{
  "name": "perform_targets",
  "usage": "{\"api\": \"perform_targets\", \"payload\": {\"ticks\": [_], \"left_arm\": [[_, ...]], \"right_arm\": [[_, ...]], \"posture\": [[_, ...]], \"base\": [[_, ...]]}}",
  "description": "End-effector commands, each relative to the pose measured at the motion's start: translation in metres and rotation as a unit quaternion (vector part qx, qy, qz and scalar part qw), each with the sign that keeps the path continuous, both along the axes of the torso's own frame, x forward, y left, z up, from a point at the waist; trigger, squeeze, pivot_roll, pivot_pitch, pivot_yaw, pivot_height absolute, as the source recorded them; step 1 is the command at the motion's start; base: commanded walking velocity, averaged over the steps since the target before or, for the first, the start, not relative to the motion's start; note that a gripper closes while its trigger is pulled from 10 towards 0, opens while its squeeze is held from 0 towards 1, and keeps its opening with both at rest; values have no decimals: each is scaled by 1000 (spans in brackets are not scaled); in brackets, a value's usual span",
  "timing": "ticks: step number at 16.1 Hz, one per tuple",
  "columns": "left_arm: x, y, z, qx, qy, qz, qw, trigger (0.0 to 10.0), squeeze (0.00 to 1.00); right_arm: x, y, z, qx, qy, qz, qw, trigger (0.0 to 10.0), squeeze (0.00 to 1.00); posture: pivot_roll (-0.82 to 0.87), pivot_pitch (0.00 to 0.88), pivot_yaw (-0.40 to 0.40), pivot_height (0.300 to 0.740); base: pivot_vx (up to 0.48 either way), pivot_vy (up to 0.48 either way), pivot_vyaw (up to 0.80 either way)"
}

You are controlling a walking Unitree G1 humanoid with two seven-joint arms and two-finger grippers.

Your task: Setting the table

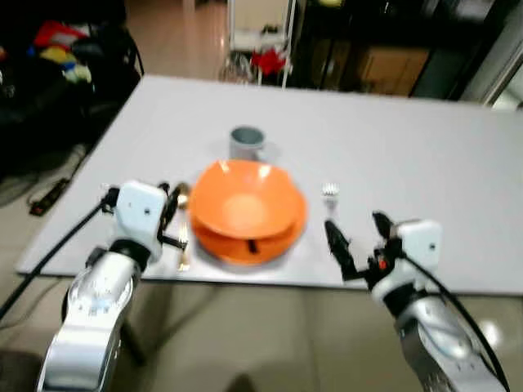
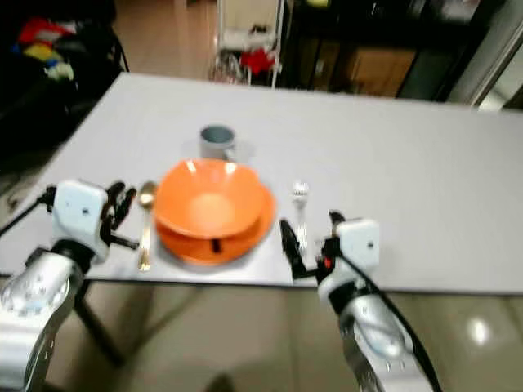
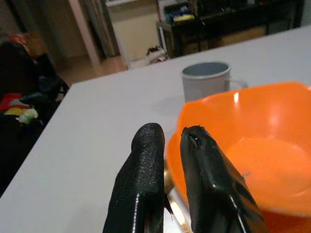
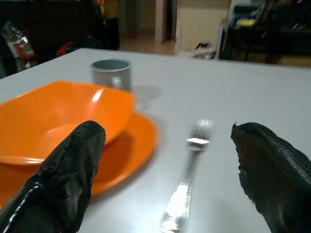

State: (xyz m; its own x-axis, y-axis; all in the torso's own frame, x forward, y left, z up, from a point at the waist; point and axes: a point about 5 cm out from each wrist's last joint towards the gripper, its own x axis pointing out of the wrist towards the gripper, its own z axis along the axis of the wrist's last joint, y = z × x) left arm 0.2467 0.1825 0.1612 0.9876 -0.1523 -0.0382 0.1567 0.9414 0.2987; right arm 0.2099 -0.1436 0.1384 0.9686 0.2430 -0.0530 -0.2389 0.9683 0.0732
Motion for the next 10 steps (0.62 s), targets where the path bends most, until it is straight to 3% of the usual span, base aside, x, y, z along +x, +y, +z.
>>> {"api": "perform_targets", "payload": {"ticks": [1,9,10], "left_arm": [[-1,-7,2,-11,-1,-2,1000,10000,0],[3,-12,3,-26,1,-6,1000,10000,0],[2,-14,2,-32,4,-7,999,10000,0]], "right_arm": [[0,-8,0,-3,2,-25,1000,10000,0],[1,-6,-3,-24,3,-4,1000,10000,0],[0,-7,-2,-26,1,0,1000,10000,0]], "posture": [[59,0,-50,740],[47,0,-33,740],[47,0,-37,740]], "base": [[0,-480,0],[0,-480,0],[0,0,800]]}}
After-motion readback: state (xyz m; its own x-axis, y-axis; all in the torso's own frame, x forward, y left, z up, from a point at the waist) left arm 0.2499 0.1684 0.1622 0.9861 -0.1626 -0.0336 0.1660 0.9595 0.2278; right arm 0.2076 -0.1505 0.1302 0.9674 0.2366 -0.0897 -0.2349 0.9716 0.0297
